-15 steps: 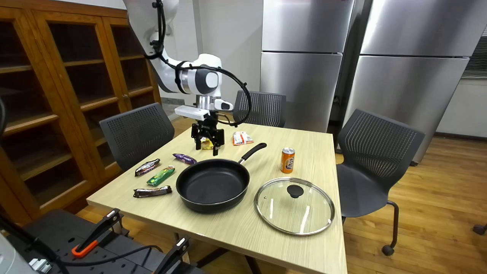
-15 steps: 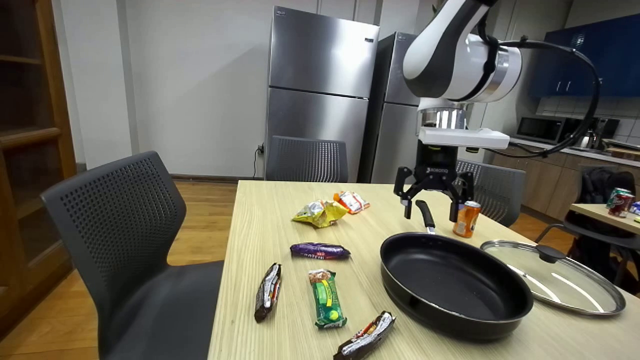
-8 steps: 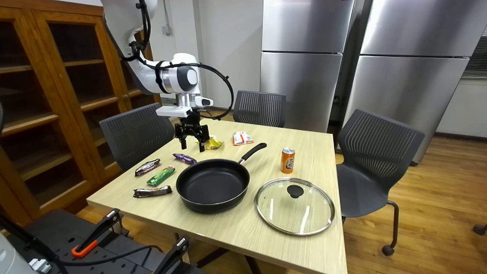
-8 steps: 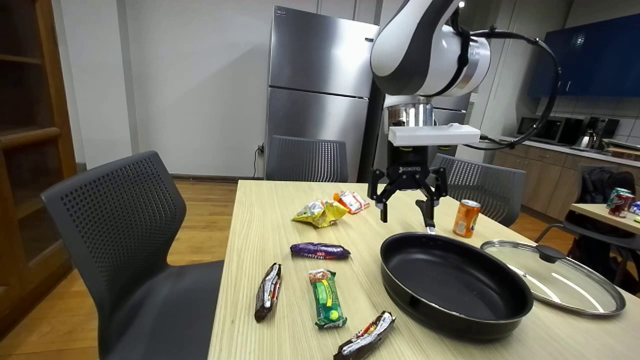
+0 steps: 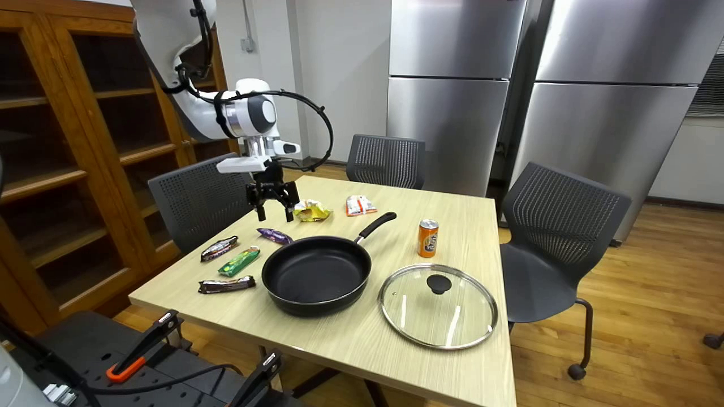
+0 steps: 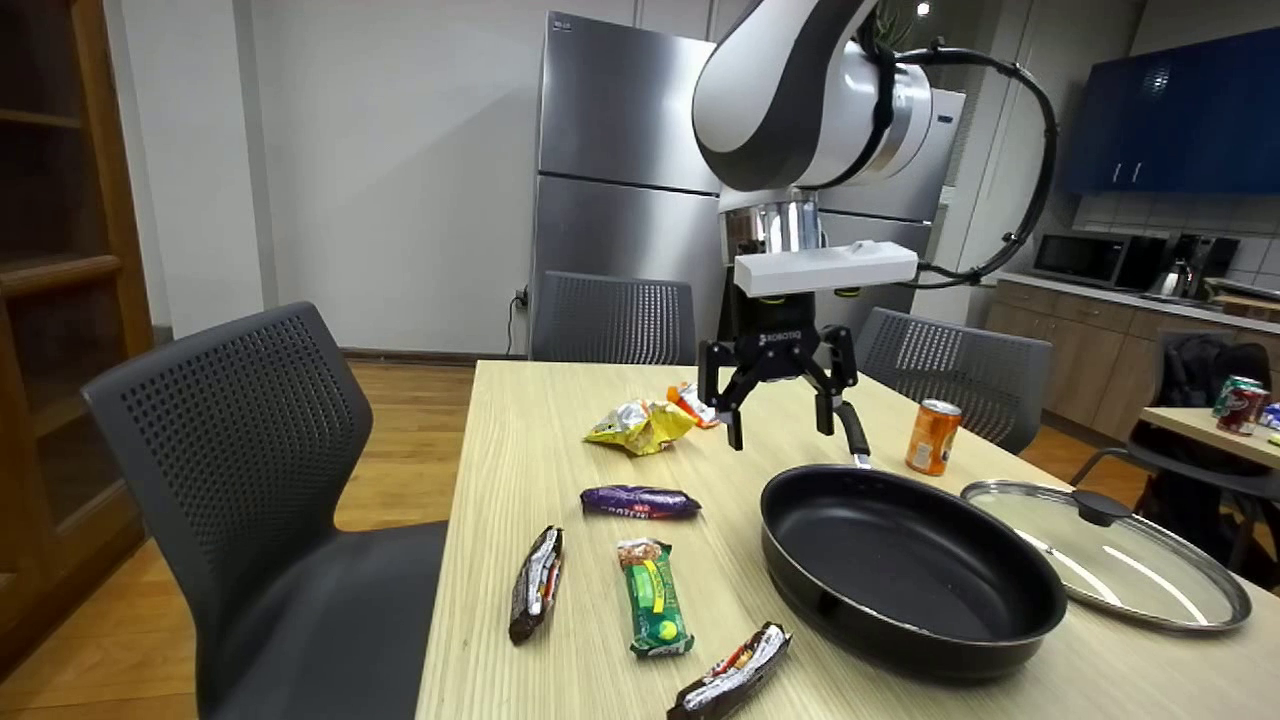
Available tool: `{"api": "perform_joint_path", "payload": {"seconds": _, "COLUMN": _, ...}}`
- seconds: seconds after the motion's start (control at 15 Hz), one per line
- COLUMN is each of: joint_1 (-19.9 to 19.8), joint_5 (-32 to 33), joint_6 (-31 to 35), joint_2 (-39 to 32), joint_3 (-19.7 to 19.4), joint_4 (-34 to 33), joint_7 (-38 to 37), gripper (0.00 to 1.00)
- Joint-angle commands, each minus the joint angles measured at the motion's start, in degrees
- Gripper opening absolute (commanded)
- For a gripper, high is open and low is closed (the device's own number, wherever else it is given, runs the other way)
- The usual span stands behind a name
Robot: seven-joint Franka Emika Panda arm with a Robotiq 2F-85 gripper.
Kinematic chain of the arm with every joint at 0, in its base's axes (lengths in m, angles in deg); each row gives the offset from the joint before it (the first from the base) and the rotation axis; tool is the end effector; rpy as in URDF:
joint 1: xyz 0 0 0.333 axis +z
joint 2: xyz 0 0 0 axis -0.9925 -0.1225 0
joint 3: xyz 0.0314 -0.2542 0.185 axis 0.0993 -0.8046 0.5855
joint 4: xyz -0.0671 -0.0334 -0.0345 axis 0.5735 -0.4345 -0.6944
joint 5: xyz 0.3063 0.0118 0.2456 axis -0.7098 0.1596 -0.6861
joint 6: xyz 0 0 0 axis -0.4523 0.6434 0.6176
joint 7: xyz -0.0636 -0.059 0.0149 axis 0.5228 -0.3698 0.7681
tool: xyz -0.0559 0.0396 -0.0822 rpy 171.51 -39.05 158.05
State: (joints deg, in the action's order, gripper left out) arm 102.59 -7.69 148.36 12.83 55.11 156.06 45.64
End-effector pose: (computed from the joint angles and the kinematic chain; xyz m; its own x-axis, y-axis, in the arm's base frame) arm 0.6010 0.1687 0.1293 0.9835 0.0329 -0.1780 0.0655 -0.9814 0.1804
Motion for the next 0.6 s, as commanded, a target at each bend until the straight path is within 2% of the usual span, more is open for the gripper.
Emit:
{"api": "perform_joint_path", "payload": {"seconds": 0.0, "joint_1": 1.4, "joint_5": 2.8, "joint_6": -3.8, "joint_2": -2.3, "joint_3": 0.8, "joint_4": -4.1, "joint_7": -2.4, "gripper": 1.0}}
{"api": "perform_joint_path", "payload": {"seconds": 0.2, "joint_1": 2.4, "joint_5": 2.8, "joint_6": -4.5, "joint_2": -4.0, "joint_3": 1.4, "joint_4": -6.0, "joint_7": -2.7, "gripper": 1.0}}
{"api": "perform_joint_path", "payload": {"seconds": 0.53, "joint_1": 1.6, "joint_5": 0.7, "joint_6": -3.7, "joint_2": -7.1, "joint_3": 4.1, "joint_4": -9.1, "joint_7": -0.4, "gripper": 1.0}}
